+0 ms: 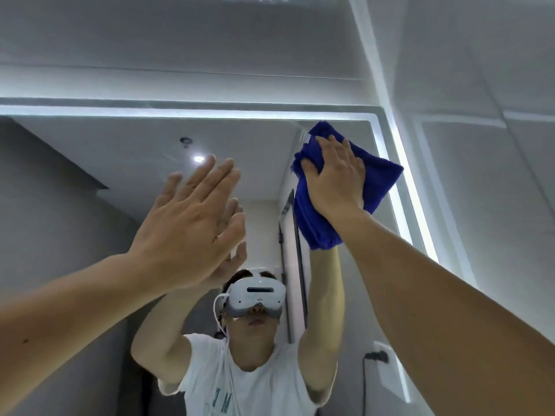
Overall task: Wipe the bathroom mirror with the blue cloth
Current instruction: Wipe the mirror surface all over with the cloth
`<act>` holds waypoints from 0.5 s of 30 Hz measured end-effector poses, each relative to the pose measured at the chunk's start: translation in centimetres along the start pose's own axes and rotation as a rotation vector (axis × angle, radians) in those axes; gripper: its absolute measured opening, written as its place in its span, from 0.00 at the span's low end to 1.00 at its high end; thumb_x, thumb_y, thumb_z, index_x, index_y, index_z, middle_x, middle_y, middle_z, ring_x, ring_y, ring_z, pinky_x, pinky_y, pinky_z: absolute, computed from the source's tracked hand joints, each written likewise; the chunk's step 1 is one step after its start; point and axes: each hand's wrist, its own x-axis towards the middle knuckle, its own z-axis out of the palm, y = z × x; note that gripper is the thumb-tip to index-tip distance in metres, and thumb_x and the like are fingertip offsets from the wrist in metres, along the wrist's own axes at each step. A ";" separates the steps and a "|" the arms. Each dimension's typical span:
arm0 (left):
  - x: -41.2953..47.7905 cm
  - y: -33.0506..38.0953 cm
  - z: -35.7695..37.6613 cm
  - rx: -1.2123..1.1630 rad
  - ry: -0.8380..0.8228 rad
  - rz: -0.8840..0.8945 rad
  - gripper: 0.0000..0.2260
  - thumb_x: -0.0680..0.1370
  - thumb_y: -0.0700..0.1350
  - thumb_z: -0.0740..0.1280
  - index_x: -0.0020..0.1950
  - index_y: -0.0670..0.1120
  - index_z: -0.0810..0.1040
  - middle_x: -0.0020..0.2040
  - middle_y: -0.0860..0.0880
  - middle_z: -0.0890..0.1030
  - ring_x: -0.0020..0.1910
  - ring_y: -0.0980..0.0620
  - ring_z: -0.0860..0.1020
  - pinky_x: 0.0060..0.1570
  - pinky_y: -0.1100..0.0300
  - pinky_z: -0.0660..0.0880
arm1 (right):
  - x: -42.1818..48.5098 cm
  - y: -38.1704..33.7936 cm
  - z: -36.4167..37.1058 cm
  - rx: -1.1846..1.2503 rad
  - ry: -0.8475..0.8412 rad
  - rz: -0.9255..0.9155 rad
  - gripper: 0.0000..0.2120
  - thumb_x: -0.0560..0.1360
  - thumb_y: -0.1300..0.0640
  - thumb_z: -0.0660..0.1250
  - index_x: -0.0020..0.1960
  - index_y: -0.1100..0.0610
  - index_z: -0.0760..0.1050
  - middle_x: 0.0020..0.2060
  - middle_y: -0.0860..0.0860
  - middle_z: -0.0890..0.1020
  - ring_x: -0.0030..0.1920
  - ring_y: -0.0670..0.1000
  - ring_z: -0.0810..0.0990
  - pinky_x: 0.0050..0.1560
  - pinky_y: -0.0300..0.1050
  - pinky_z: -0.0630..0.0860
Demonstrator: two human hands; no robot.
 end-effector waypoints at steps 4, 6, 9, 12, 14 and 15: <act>0.2 -0.4 -0.1 0.008 -0.026 -0.044 0.31 0.78 0.61 0.41 0.80 0.53 0.44 0.80 0.58 0.42 0.76 0.61 0.34 0.77 0.52 0.38 | -6.1 -1.3 0.5 0.032 -0.031 -0.144 0.25 0.81 0.44 0.58 0.76 0.50 0.62 0.76 0.49 0.65 0.77 0.52 0.57 0.75 0.49 0.49; 0.2 0.0 0.3 -0.002 -0.031 -0.051 0.31 0.78 0.60 0.42 0.80 0.53 0.45 0.80 0.57 0.42 0.77 0.60 0.34 0.77 0.51 0.39 | -11.0 -2.1 0.8 0.009 -0.075 -0.257 0.25 0.80 0.42 0.57 0.75 0.47 0.61 0.75 0.47 0.65 0.77 0.49 0.57 0.76 0.45 0.45; 0.6 0.8 1.1 0.024 -0.052 -0.027 0.31 0.78 0.61 0.40 0.80 0.53 0.42 0.79 0.58 0.38 0.75 0.61 0.31 0.77 0.52 0.36 | -12.0 -1.9 1.0 -0.040 -0.132 -0.376 0.23 0.79 0.42 0.55 0.73 0.47 0.65 0.74 0.47 0.68 0.76 0.50 0.60 0.76 0.47 0.46; 2.6 1.5 1.3 0.043 0.001 -0.003 0.31 0.78 0.61 0.38 0.80 0.54 0.41 0.77 0.59 0.36 0.74 0.62 0.29 0.76 0.53 0.35 | -6.2 -1.6 0.7 -0.074 -0.135 -0.416 0.23 0.81 0.43 0.56 0.74 0.48 0.65 0.75 0.47 0.67 0.77 0.50 0.59 0.75 0.49 0.50; 4.0 1.9 1.1 0.039 0.035 0.003 0.30 0.78 0.62 0.38 0.80 0.54 0.41 0.77 0.59 0.35 0.73 0.62 0.28 0.76 0.53 0.34 | -1.6 -1.4 0.6 -0.060 -0.136 -0.350 0.23 0.82 0.44 0.56 0.75 0.49 0.63 0.76 0.47 0.64 0.77 0.50 0.56 0.75 0.50 0.50; 4.5 2.0 1.0 0.039 0.046 0.003 0.30 0.78 0.62 0.38 0.79 0.54 0.40 0.77 0.60 0.34 0.73 0.63 0.27 0.75 0.53 0.33 | 0.4 -1.4 0.6 -0.056 -0.131 -0.323 0.24 0.82 0.44 0.55 0.75 0.49 0.62 0.76 0.48 0.63 0.77 0.51 0.56 0.75 0.51 0.50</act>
